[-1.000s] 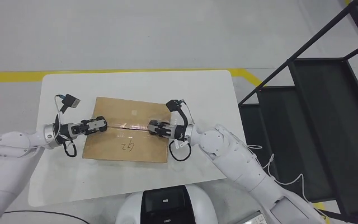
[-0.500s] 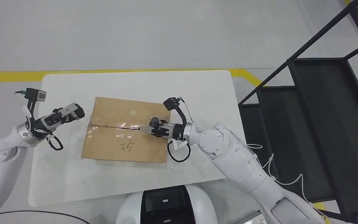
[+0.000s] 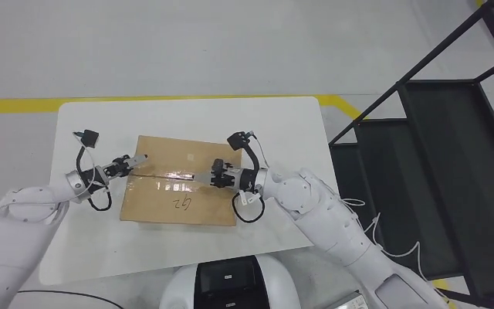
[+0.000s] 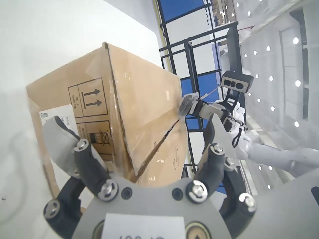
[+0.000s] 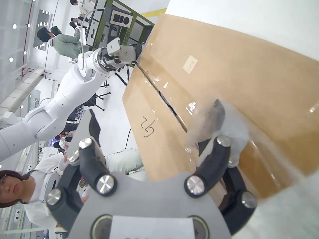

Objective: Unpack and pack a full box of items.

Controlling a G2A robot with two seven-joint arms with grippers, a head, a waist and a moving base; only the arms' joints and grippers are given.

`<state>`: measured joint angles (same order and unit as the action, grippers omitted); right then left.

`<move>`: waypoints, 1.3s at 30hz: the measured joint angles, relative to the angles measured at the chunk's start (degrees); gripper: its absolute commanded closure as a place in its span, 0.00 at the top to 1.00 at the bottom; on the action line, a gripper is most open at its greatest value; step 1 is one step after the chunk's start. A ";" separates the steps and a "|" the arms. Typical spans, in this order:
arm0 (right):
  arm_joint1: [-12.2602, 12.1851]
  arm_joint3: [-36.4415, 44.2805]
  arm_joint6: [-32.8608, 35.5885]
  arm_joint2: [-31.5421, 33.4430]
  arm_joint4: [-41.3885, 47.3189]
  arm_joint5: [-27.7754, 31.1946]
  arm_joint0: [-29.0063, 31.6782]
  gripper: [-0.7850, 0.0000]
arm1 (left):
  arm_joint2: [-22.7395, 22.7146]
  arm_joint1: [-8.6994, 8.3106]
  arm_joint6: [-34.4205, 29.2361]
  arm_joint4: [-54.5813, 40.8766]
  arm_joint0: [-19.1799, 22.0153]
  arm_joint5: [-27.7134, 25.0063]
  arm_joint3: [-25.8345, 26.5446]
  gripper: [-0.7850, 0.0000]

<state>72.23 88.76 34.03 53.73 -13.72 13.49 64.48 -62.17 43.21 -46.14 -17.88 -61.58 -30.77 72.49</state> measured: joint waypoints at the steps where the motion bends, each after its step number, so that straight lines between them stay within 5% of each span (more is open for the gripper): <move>1: 0.00 0.04 0.02 0.02 0.02 0.11 0.06 1.00 | 0.44 0.20 -0.37 0.06 0.29 -0.05 -0.04 1.00; 25: -1.48 7.44 3.89 2.61 -2.90 -0.65 5.80 1.00 | 3.34 3.21 0.65 3.75 2.50 -0.04 0.03 1.00; 39: -0.09 4.18 3.44 -1.74 -1.59 -1.83 0.90 1.00 | 2.54 3.83 -1.73 3.19 1.65 0.19 1.20 1.00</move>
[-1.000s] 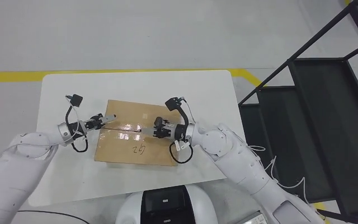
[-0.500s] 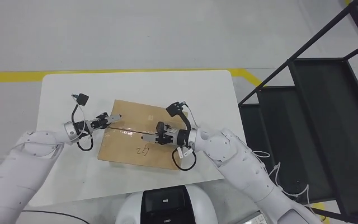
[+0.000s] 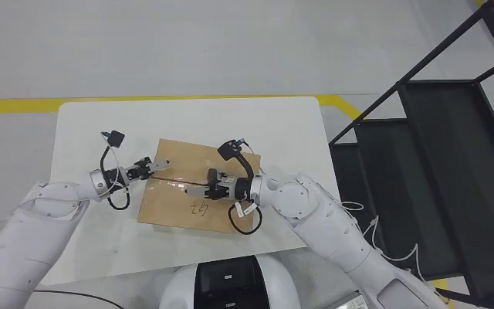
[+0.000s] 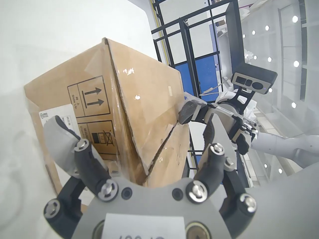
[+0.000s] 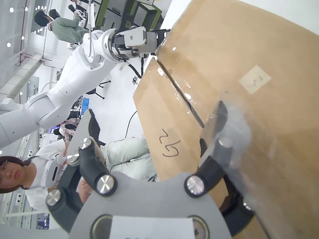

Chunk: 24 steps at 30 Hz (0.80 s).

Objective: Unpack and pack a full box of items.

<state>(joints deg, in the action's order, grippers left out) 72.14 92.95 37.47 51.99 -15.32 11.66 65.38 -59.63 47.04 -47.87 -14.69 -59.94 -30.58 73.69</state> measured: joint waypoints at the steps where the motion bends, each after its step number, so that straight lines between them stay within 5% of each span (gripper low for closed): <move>1: 0.06 -0.17 0.00 -0.16 0.00 -0.05 -0.20 1.00 | 0.12 0.09 -0.27 -0.03 0.09 0.00 0.03 1.00; 16: -0.14 -0.53 1.21 0.41 -0.45 -0.99 0.37 1.00 | 4.36 2.61 -3.82 -1.12 3.52 -0.60 -1.55 1.00; 24: 0.18 -0.54 1.87 -0.69 -0.08 -0.93 -0.60 1.00 | -1.15 1.91 -1.37 -4.86 2.84 -3.33 -5.86 1.00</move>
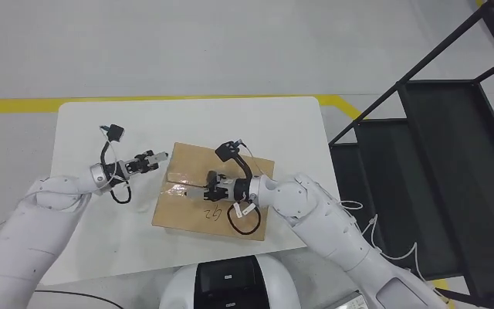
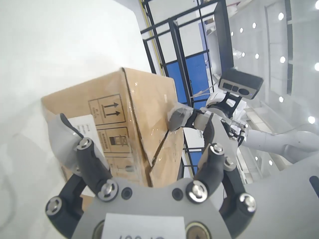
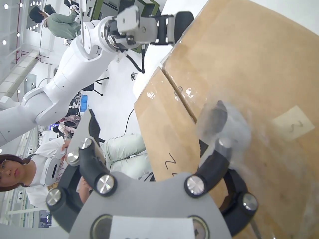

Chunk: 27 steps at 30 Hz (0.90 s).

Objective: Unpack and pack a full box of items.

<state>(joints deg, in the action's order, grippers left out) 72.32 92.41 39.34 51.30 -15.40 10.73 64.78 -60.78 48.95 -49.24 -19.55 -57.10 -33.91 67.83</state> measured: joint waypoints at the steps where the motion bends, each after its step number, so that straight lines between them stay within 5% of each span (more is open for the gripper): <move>1: 0.11 -0.28 0.03 -0.33 0.15 0.04 -0.30 1.00 | -1.17 -0.24 0.30 -0.84 -0.40 -0.32 -0.45 1.00; 14: 2.82 -6.40 -0.56 -6.61 3.23 0.70 -6.94 1.00 | -15.17 -2.98 2.36 -7.52 -8.12 -1.69 0.68 1.00; 27: 5.73 -11.47 -0.90 -11.31 5.31 0.45 -12.97 1.00 | -19.90 -3.48 3.04 -6.24 -12.74 -0.08 4.51 1.00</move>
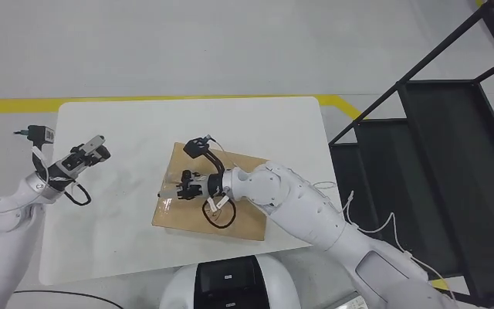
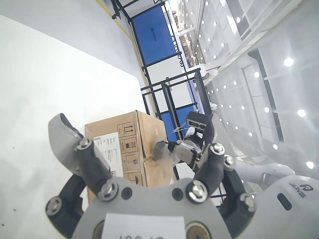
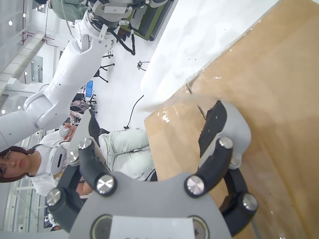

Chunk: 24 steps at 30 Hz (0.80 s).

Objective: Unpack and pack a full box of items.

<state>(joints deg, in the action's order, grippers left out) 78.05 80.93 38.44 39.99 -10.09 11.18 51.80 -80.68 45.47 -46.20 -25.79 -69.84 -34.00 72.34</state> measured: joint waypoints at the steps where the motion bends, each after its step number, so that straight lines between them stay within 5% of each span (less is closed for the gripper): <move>1: 0.26 -0.34 0.05 -0.41 0.17 -0.06 -0.45 1.00 | -0.26 -0.01 0.02 0.04 -0.22 0.04 0.12 1.00; 24: 5.80 -12.54 -2.58 -3.86 7.44 2.54 -7.62 1.00 | -2.91 0.50 -0.41 1.49 -2.70 1.54 1.75 1.00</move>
<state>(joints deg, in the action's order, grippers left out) 83.84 68.39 35.86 36.13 -2.65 13.72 44.18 -83.59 45.97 -46.61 -24.30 -72.53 -32.46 74.09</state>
